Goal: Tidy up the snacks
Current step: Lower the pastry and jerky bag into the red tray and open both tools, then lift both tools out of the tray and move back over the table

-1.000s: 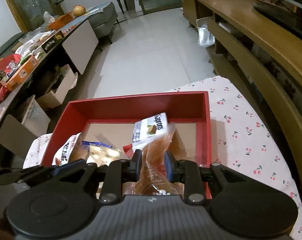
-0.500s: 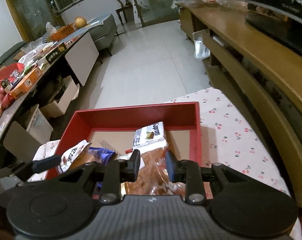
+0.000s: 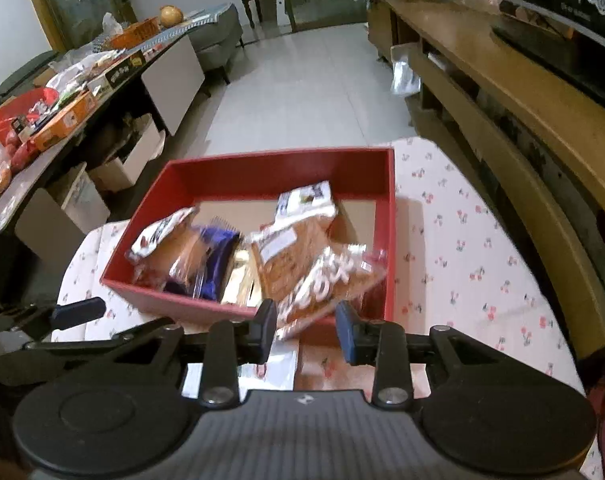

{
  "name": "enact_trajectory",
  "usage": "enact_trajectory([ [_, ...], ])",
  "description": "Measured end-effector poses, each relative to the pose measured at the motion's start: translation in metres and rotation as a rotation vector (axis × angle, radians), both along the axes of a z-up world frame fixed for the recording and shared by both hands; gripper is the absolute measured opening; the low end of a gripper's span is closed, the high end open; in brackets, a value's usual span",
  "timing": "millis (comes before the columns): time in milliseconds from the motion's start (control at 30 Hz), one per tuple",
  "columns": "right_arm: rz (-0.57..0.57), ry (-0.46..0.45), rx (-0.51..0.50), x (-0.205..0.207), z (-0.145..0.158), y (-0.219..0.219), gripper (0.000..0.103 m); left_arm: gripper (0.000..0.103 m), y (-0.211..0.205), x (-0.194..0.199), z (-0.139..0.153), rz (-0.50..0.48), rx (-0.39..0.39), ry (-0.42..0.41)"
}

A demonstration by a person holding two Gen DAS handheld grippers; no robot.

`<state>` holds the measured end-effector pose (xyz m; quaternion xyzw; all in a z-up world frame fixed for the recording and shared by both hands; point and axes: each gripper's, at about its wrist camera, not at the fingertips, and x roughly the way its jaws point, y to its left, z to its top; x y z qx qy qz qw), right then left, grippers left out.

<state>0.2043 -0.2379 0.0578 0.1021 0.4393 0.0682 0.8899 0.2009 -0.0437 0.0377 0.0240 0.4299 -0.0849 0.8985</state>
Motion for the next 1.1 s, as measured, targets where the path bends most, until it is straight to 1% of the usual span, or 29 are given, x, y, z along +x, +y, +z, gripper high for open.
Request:
enact_trajectory([
  [300, 0.005, 0.024, 0.023, -0.024, -0.003, 0.009, 0.060, 0.088, 0.000, -0.021, -0.001, -0.018, -0.006, 0.004],
  [433, -0.001, 0.043, 0.017, -0.034, -0.008, 0.009, 0.061, 0.088, -0.003, -0.022, -0.009, -0.051, 0.014, 0.021],
  [533, -0.007, 0.053, 0.021, -0.039, -0.009, 0.005, 0.063, 0.089, -0.009, -0.019, -0.021, -0.134, 0.014, 0.049],
  [633, -0.015, 0.059, 0.025, -0.041, -0.010, -0.002, 0.065, 0.089, -0.018, -0.008, -0.033, -0.241, -0.004, 0.086],
  [733, -0.020, 0.074, 0.045, -0.041, -0.012, -0.008, 0.066, 0.089, -0.025, 0.004, -0.037, -0.345, -0.035, 0.114],
  [767, -0.018, 0.078, 0.056, -0.041, -0.013, -0.009, 0.066, 0.089, -0.028, 0.008, -0.038, -0.382, -0.036, 0.124],
  [833, -0.014, 0.084, 0.067, -0.041, -0.014, -0.010, 0.066, 0.089, -0.035, 0.015, -0.040, -0.446, -0.012, 0.125],
  [900, -0.006, 0.089, 0.070, -0.040, -0.015, -0.009, 0.067, 0.090, -0.039, 0.022, -0.045, -0.477, 0.032, 0.102],
  [933, -0.004, 0.093, 0.071, -0.039, -0.015, -0.008, 0.067, 0.090, -0.039, 0.026, -0.047, -0.489, 0.038, 0.107],
  [1000, -0.001, 0.106, 0.081, -0.037, -0.018, -0.008, 0.067, 0.091, -0.038, 0.034, -0.054, -0.519, 0.001, 0.151],
  [1100, -0.002, 0.123, 0.098, -0.033, -0.021, -0.007, 0.067, 0.091, -0.034, 0.032, -0.063, -0.546, -0.013, 0.177],
])
